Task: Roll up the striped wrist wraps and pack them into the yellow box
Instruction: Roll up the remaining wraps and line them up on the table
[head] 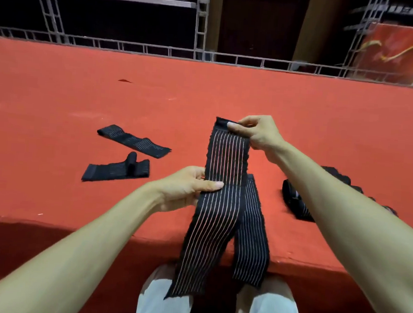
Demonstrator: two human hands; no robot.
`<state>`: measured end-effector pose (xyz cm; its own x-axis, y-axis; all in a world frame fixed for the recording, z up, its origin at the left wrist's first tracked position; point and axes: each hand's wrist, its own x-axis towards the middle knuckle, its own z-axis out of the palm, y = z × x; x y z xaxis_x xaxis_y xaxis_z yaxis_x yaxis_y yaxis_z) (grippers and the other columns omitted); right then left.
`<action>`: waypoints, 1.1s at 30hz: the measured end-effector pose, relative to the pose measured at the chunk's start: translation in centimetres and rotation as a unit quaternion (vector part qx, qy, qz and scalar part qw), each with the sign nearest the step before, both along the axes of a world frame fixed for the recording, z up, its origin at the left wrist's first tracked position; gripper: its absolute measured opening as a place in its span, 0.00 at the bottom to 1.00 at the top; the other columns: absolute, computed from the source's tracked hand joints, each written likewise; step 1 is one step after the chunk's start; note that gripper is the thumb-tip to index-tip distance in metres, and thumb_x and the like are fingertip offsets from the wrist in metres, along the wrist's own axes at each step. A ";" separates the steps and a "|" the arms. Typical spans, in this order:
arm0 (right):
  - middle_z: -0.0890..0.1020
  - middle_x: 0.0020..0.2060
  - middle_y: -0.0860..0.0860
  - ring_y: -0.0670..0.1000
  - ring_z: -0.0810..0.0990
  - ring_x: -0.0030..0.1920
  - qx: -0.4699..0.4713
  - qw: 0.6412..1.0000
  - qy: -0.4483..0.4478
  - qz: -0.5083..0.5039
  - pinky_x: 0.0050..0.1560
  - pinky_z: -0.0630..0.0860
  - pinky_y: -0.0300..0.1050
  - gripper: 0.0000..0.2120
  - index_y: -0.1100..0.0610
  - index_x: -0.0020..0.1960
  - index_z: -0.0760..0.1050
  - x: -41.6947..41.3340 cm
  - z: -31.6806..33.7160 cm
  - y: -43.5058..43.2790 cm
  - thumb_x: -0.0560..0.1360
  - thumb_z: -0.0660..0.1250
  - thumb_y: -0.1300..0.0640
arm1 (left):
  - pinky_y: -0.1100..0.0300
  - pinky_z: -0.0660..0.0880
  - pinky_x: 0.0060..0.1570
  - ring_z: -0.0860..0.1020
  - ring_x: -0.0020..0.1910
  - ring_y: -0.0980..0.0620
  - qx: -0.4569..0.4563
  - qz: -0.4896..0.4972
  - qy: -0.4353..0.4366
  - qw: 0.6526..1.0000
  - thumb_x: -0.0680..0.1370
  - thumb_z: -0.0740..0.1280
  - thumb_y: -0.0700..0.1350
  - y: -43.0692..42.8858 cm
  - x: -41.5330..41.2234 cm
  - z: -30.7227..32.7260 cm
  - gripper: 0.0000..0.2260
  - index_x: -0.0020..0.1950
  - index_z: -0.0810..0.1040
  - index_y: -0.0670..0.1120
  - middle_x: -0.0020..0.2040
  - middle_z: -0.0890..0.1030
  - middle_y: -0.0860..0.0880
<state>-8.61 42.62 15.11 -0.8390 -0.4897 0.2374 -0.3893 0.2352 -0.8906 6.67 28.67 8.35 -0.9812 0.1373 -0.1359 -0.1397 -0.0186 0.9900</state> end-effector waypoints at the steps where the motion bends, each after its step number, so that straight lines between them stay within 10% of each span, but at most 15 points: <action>1: 0.75 0.31 0.52 0.46 0.65 0.27 0.030 0.999 0.011 0.003 0.24 0.58 0.37 0.11 0.62 0.46 0.81 -0.8 -1.1 -0.1 0.74 0.73 0.53 | 0.61 0.77 0.40 0.80 0.44 0.51 -0.015 0.001 -0.017 1.000 0.77 0.68 0.44 0.1 -0.4 -1.1 0.13 0.59 0.77 0.40 0.50 0.81 0.45; 9: 0.81 0.40 0.51 0.47 0.77 0.39 0.195 0.979 0.020 0.056 0.42 0.76 0.44 0.05 0.60 0.52 0.81 -7.3 -8.4 -1.8 0.78 0.67 0.62 | 0.69 0.69 0.29 0.74 0.28 0.63 -0.192 0.063 -0.026 0.979 0.82 0.62 0.43 -1.1 -5.2 -8.6 0.06 0.51 0.78 0.44 0.41 0.79 0.50; 12: 0.81 0.40 0.48 0.45 0.77 0.43 0.217 0.975 0.049 0.010 0.39 0.69 0.28 0.08 0.57 0.51 0.83 -9.6 -10.6 -2.7 0.73 0.74 0.56 | 0.62 0.74 0.39 0.78 0.36 0.59 -0.280 0.088 -0.009 0.956 0.79 0.68 0.48 -2.5 -7.2 -11.2 0.04 0.45 0.80 0.51 0.41 0.82 0.55; 17: 0.81 0.39 0.50 0.48 0.79 0.44 0.234 0.971 0.040 -0.032 0.43 0.71 0.38 0.11 0.58 0.48 0.83 -12.3 -14.3 -4.3 0.71 0.76 0.52 | 0.54 0.63 0.50 0.71 0.47 0.51 -0.487 0.141 0.010 0.862 0.76 0.68 0.56 -3.7 -10.4 -13.8 0.13 0.39 0.76 0.48 0.39 0.71 0.54; 26: 0.84 0.48 0.56 0.58 0.80 0.54 0.306 0.942 0.034 -0.130 0.50 0.73 0.46 0.16 0.55 0.46 0.82 -12.9 -18.7 -6.5 0.68 0.76 0.44 | 0.58 0.62 0.50 0.70 0.48 0.59 -0.446 0.253 0.120 0.850 0.72 0.72 0.55 -3.2 -10.2 -15.0 0.16 0.52 0.69 0.54 0.49 0.70 0.56; 33: 0.82 0.39 0.55 0.56 0.79 0.46 0.174 0.972 0.016 -0.158 0.42 0.67 0.44 0.16 0.56 0.38 0.76 -12.4 -16.9 -1.8 0.77 0.66 0.45 | 0.61 0.53 0.47 0.63 0.49 0.58 -0.519 0.195 0.114 0.825 0.77 0.68 0.48 -2.4 -10.0 -14.2 0.02 0.49 0.78 0.55 0.47 0.70 0.56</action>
<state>-21.04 40.84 -1.81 -0.9557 -0.2634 0.1317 -0.2740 0.6318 -0.7251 -3.37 26.31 -5.83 -0.9398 -0.2683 0.2114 -0.1314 0.8553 0.5013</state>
